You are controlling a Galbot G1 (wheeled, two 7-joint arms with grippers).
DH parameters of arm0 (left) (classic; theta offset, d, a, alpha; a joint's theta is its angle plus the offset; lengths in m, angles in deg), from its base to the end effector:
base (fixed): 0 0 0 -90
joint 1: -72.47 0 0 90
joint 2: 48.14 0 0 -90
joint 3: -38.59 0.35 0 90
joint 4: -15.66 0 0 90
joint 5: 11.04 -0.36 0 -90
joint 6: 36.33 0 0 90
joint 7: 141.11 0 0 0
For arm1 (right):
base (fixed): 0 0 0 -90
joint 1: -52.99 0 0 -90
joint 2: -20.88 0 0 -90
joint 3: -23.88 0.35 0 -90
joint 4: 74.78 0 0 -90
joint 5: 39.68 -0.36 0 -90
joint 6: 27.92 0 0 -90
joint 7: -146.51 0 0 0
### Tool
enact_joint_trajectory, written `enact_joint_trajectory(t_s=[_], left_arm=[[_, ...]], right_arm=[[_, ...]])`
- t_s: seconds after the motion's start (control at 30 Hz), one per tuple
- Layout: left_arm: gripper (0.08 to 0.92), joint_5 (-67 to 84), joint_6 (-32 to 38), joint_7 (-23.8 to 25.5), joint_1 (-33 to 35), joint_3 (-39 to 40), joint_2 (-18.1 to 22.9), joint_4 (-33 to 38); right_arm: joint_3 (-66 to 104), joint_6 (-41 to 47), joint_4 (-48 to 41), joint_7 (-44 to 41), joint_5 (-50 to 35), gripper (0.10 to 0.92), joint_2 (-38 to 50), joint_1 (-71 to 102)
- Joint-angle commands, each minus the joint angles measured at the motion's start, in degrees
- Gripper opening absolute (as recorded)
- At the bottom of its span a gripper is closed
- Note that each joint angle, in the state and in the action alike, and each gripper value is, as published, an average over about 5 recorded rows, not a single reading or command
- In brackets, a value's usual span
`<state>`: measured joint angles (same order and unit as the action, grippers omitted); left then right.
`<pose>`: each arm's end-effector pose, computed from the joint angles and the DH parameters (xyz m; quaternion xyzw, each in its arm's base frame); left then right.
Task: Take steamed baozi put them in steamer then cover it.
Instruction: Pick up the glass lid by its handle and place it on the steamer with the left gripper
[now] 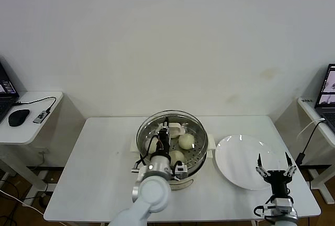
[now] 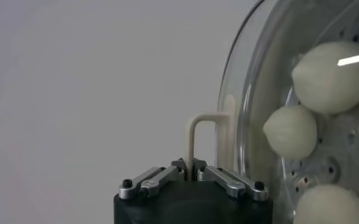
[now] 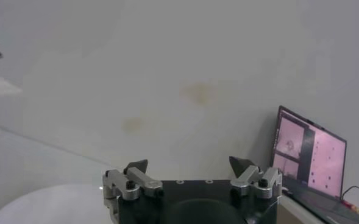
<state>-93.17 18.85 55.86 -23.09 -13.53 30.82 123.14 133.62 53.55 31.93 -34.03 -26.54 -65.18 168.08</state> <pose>0.2967 -0.1606 -0.2502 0.0527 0.7332 0.6775 0.0225 0.1930 -0.1331 -0.3531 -0.1193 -0.9694 0.2143 0.0115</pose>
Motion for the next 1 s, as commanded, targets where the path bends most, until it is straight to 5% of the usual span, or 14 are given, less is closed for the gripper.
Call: enact_joint_trajectory(t_s=[0.03, 1.0], left_arm=[[0.148, -2.44, -0.2, 1.31, -0.38, 1.31, 1.29, -1.47], [0.148, -3.65, 0.87, 0.71, 0.76, 0.62, 2.23, -3.13]], right_arm=[[-0.08, -0.01, -0.19, 0.02, 0.27, 0.823, -0.07, -0.01], [-0.23, -0.28, -0.99, -0.42, -0.39, 0.823, 0.29, 0.29]])
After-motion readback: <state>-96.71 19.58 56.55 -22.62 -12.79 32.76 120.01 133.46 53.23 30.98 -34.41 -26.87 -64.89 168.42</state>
